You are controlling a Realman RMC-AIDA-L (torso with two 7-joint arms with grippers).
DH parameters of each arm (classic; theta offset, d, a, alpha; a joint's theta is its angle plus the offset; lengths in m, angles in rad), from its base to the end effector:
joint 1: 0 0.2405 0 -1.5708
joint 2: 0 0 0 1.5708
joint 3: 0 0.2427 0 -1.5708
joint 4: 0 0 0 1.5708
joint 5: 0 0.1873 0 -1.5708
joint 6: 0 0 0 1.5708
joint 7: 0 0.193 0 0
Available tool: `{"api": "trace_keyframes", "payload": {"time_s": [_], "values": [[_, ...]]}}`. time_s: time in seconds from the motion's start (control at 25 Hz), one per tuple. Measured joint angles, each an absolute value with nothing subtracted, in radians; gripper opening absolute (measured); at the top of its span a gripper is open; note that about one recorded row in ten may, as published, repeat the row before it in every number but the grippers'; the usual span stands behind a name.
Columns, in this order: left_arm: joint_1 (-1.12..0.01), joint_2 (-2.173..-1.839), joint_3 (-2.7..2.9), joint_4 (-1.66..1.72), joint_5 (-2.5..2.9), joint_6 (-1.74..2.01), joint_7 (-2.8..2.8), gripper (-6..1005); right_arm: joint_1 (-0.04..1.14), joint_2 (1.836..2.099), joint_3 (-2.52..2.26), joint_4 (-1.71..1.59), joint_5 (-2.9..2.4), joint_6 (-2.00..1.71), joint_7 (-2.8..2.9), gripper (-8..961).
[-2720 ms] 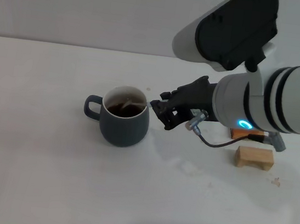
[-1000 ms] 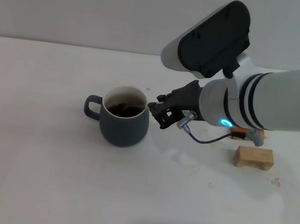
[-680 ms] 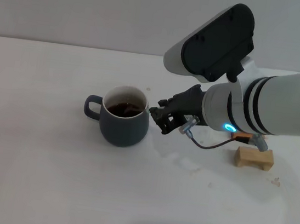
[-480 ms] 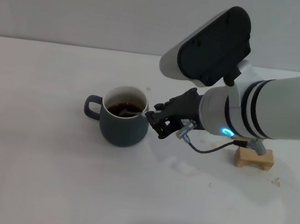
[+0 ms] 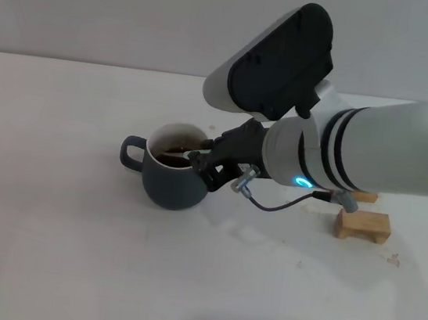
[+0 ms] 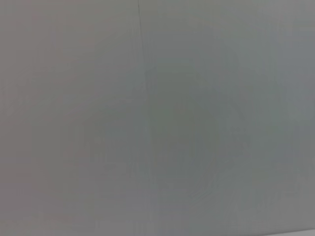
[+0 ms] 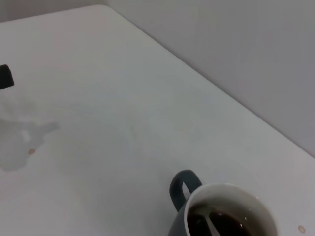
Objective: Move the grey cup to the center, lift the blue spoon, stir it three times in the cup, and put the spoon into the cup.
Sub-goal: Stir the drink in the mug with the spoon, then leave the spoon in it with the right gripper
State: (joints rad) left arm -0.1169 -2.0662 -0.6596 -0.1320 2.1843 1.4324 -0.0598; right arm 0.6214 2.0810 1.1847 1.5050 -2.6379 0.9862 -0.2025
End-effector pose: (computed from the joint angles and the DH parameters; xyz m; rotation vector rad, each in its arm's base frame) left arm -0.3545 0.2507 0.0200 -1.5207 -0.4859 -0.5560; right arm 0.0786 0.3438 -0.1122 -2.5749 0.4621 -0.0689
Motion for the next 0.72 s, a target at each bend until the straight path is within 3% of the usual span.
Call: {"api": "trace_keyframes", "payload": {"time_s": [0.72], "values": [[-0.112, -2.068, -0.658, -0.14, 2.184, 1.44, -0.06, -2, 0.609, 2.077, 1.245, 1.459, -2.647, 0.978, -0.233, 161]]}}
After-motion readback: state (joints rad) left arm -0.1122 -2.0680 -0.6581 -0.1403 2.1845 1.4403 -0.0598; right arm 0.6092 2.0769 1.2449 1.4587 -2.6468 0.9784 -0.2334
